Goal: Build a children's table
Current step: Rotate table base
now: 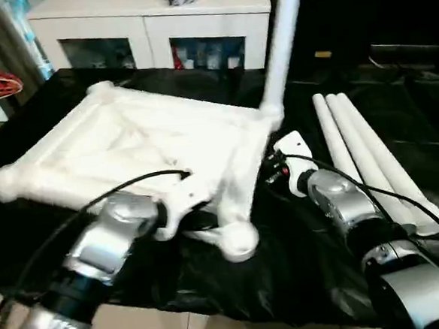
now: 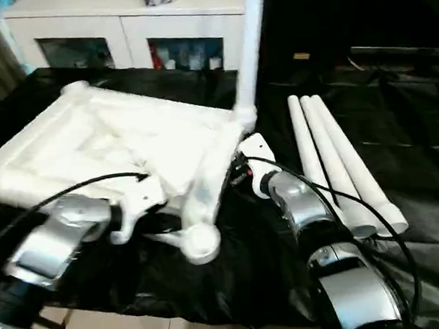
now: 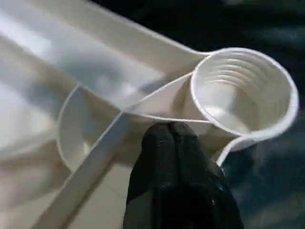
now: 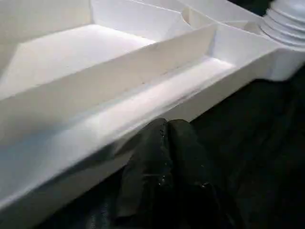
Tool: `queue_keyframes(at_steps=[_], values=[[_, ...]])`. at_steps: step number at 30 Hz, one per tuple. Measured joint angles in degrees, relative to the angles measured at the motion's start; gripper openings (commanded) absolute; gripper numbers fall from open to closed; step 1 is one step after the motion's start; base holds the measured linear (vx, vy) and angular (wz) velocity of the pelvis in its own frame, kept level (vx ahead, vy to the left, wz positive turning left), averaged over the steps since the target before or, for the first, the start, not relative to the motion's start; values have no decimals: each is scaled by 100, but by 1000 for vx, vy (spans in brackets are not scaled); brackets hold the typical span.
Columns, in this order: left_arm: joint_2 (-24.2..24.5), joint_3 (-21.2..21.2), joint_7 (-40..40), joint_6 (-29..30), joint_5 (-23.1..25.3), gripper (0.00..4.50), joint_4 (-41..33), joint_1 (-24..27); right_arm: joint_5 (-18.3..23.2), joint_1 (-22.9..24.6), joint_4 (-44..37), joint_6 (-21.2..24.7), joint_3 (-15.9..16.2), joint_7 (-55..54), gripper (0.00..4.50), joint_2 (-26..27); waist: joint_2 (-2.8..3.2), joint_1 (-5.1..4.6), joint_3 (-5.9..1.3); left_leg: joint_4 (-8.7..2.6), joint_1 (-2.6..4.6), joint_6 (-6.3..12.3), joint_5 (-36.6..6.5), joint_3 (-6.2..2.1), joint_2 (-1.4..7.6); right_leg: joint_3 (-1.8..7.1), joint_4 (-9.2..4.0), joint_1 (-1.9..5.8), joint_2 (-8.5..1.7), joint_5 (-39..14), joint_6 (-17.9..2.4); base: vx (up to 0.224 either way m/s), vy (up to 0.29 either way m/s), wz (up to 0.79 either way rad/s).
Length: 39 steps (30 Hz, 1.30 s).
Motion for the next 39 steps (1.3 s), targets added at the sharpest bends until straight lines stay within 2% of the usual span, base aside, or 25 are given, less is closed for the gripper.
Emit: queue_keyframes(at_steps=[6,9,12,15,17,19,20,23,24,25,27,28,34,39], values=[[-807,-31,609,-530,63,0,972,-399,-62,21,11,-180,-35,-78,6,-175,8,-3,2,5,-2,0,0,-1,-1,0,1,1,0,1,-2,0,0,0],[-956,-80,849,-752,143,0,1192,-533,-61,87,-197,-189,-44,-92,6,-224,20,-24,1,6,-4,1,0,-2,1,-3,1,0,0,1,-2,0,0,0],[-978,-67,1001,-912,184,0,1203,-583,-24,357,-816,-145,-95,-78,6,-297,37,-17,-4,5,-7,1,0,-3,2,-5,-1,-1,0,0,0,0,0,0],[-805,92,1099,-1108,174,0,1117,-532,164,813,-1967,244,-359,-196,6,-412,37,5,-4,5,-9,2,0,-3,2,-5,-3,-2,0,-1,1,0,0,0],[-743,428,1116,-1115,16,0,892,-364,325,1088,-2655,637,-562,-282,6,-472,39,12,-5,5,-7,2,0,-2,2,-4,-4,0,0,-1,1,0,0,0],[-748,706,1155,-1084,-224,33,629,-205,443,1325,-3118,937,-644,-295,0,-504,40,19,-5,5,-3,1,0,-2,1,-4,-5,3,0,-1,2,0,0,0],[-762,821,1183,-1070,-323,41,506,-136,489,1439,-3287,1019,-658,-290,22,-501,45,21,-4,5,-1,1,0,-2,2,-4,-4,4,0,-2,2,0,0,0],[-878,1291,1536,-882,-589,67,193,42,514,1794,-3735,1264,-676,-358,42,-492,66,15,-1,4,-1,1,-1,-2,1,-4,-4,4,0,-2,3,0,0,0],[-927,1431,1688,-858,-624,67,141,74,529,1881,-3829,1325,-699,-378,42,-486,70,13,-1,4,-1,0,-1,-2,1,-3,-3,4,0,-2,3,0,0,0],[-1008,1604,1955,-857,-654,82,73,146,546,2018,-4010,1420,-724,-448,67,-471,78,14,-5,3,-1,0,-1,-3,0,-4,-4,4,0,-3,5,0,0,0],[-1101,1756,2312,-857,-656,93,59,214,581,2176,-4257,1586,-742,-554,84,-439,85,13,-6,3,-1,0,-1,-4,0,-4,-4,3,0,-15,25,0,0,0],[-1193,1853,2559,-853,-651,114,32,294,597,2307,-4481,1740,-786,-669,89,-391,90,12,-9,2,-1,0,-1,-4,0,-4,-5,3,0,-18,30,0,0,0],[-1410,1941,2968,-635,-672,163,-244,613,646,2444,-4864,2225,-1062,-1049,138,-360,82,7,-7,2,-5,1,-1,-4,-1,-3,-9,2,0,-27,46,0,0,0],[-1391,1769,2807,-771,-683,198,-397,577,643,2096,-4764,2522,-1186,-1269,176,-399,54,1,4,1,-5,1,-1,-4,-1,-2,-7,-1,0,-30,51,0,0,0]])
